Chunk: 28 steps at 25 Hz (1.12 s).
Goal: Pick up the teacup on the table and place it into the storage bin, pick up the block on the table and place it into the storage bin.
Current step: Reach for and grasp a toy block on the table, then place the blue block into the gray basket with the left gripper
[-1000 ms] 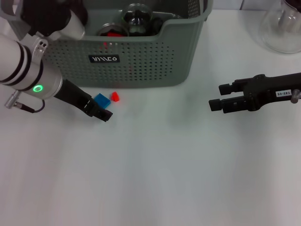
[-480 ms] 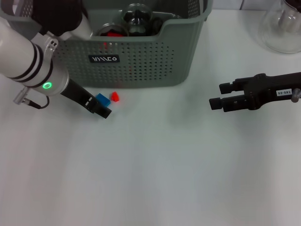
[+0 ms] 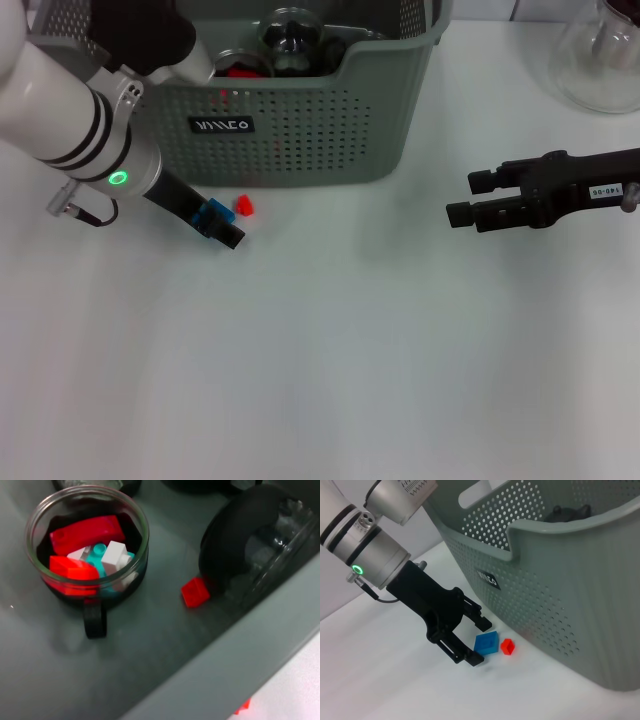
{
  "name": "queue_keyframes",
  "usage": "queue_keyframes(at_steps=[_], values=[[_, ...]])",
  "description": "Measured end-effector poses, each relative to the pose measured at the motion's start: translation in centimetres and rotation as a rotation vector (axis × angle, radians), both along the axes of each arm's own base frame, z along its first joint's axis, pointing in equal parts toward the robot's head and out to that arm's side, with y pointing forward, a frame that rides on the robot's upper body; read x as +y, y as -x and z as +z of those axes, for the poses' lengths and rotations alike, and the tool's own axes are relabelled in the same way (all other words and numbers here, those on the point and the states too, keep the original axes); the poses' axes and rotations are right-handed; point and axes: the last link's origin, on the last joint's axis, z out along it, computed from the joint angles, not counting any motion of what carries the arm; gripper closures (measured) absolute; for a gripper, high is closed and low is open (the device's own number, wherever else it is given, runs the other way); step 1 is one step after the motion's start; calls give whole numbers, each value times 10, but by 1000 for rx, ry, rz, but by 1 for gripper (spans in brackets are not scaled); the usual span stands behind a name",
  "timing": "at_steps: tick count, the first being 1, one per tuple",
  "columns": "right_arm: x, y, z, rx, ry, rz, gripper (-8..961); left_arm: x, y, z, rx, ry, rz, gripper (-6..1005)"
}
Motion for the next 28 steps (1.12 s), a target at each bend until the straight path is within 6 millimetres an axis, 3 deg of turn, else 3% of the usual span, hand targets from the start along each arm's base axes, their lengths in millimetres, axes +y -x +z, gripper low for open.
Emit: queue_keyframes(at_steps=[21,26,28], values=[[2,1,0,-5,-8,1,158,1,0,-7,76,4,-8,329],[2,0,0,-5,-8,-1,157,-1,-3,-4,75,9,-7,532],[2,0,0,-5,-8,-1,157,-4,-7,2,58,3,-11,552]])
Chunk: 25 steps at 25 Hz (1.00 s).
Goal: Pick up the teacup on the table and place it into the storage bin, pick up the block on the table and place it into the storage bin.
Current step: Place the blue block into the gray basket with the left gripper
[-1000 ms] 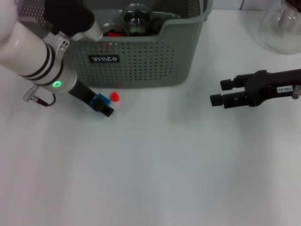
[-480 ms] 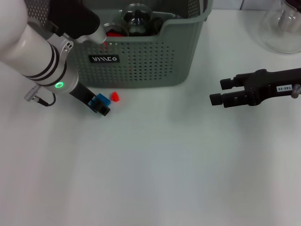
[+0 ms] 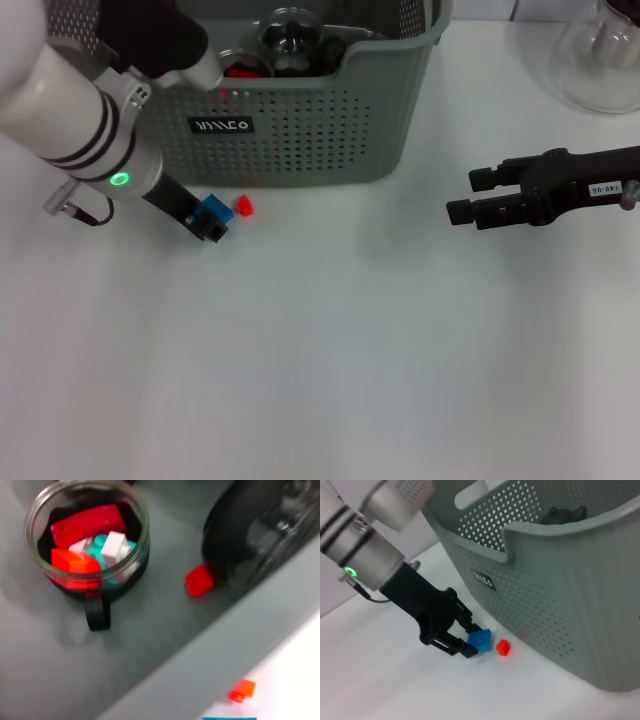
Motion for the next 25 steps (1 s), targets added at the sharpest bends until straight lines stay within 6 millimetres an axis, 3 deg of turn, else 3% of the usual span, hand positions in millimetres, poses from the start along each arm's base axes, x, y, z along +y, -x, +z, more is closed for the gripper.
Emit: queue_keyframes(at_steps=[5,10,11,12,15,18,21,25], values=[[0,-2,2,-6,-2,-1,157,-27,-25,29,-187,40,-24,591],[1,-1,3,-7,-4,4,157,-59,-68,73,-637,209,-176,590],[2,-1,3,-8,-3,6,157,-59,-68,73,-637,209,-176,589],[2,-1,3,-9,-2,8,157,-58,-90,102,-810,214,-309,589],[2,1,3,-11,1,15,157,-44,-104,122,-845,152,-387,588],[2,2,3,-10,6,18,158,-7,-111,131,-760,-19,-370,588],[1,2,2,-8,7,18,158,28,-104,125,-568,-134,-296,587],[2,3,2,-8,10,17,158,57,-90,110,-383,-172,-225,586]])
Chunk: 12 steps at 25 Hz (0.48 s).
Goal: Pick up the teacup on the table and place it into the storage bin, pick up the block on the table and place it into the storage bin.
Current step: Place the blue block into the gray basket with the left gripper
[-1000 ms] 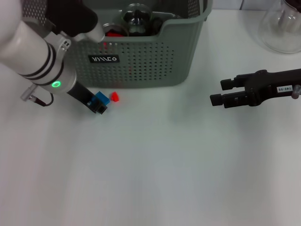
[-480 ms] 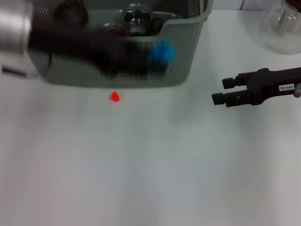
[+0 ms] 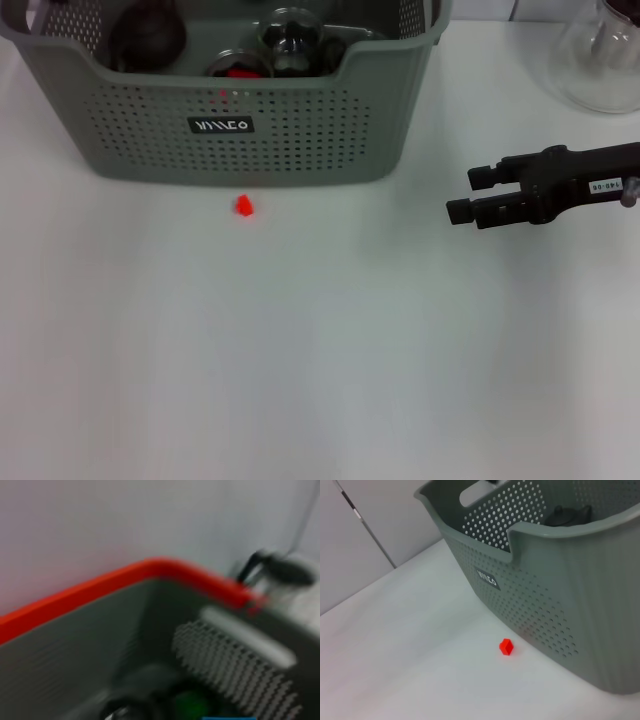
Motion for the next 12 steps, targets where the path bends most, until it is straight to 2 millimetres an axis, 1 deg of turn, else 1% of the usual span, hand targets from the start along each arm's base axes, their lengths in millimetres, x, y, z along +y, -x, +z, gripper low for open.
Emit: queue_keyframes(at_steps=[2,6,12], values=[[0,0,0,0,1,0,158,11,7,-8,69,-11,38,586],[0,0,-1,1,3,-4,158,25,18,-16,164,-65,89,585],[-1,-1,-1,3,5,-8,157,30,20,-21,201,-84,88,583]])
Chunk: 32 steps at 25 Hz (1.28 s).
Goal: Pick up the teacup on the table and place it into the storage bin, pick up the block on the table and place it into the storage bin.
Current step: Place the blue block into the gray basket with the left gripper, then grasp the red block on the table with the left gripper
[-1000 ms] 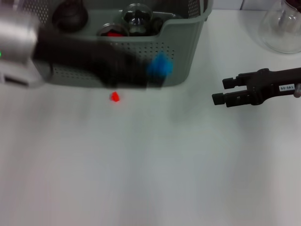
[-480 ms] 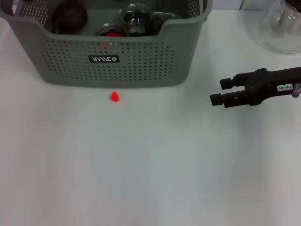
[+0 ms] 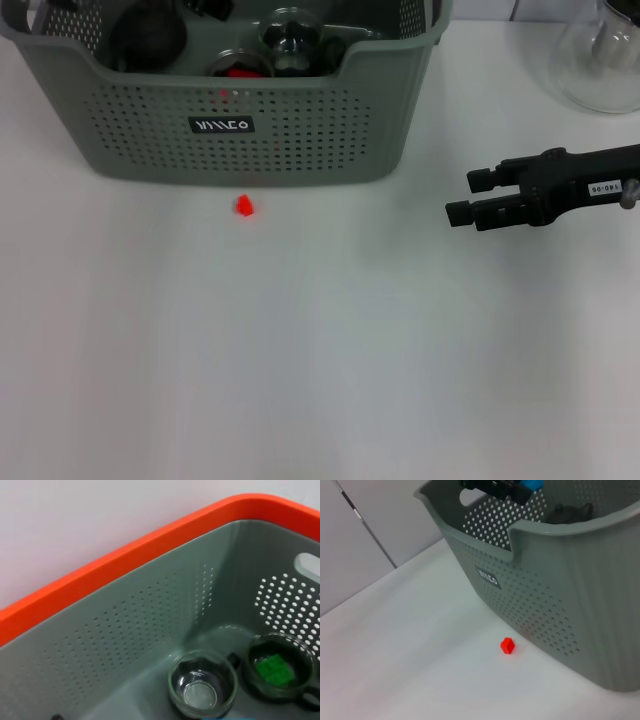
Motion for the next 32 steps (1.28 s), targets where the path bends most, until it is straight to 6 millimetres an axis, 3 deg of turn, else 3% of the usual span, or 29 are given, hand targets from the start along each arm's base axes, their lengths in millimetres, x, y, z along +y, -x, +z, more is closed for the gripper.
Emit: queue_keyframes(at_steps=[5,12,15,17,18,19,22,26,28,32], values=[[-1,-1,0,1,1,-4,157,0,1,-1,6,-1,1,582],[-2,-2,0,0,1,-2,157,-5,-5,15,-39,-39,-37,286],[-2,-4,1,-1,-1,-3,157,-26,-19,36,-171,-47,-136,171],[-2,-4,1,0,-3,-4,158,-48,-30,52,-286,-25,-236,157],[-2,-4,2,1,-3,-4,158,-68,-35,67,-383,-19,-336,150],[-3,-4,2,2,-3,-4,158,-68,-35,67,-383,-19,-336,142],[-3,-4,2,2,-3,-3,158,-105,-33,83,-533,-9,-518,130],[-2,-3,2,3,-6,-2,157,-146,-23,74,-584,126,-696,136],[-2,-3,2,4,-7,-4,157,-174,-9,52,-559,285,-754,136],[0,-2,3,5,-12,-6,157,-183,7,28,-524,402,-699,135]])
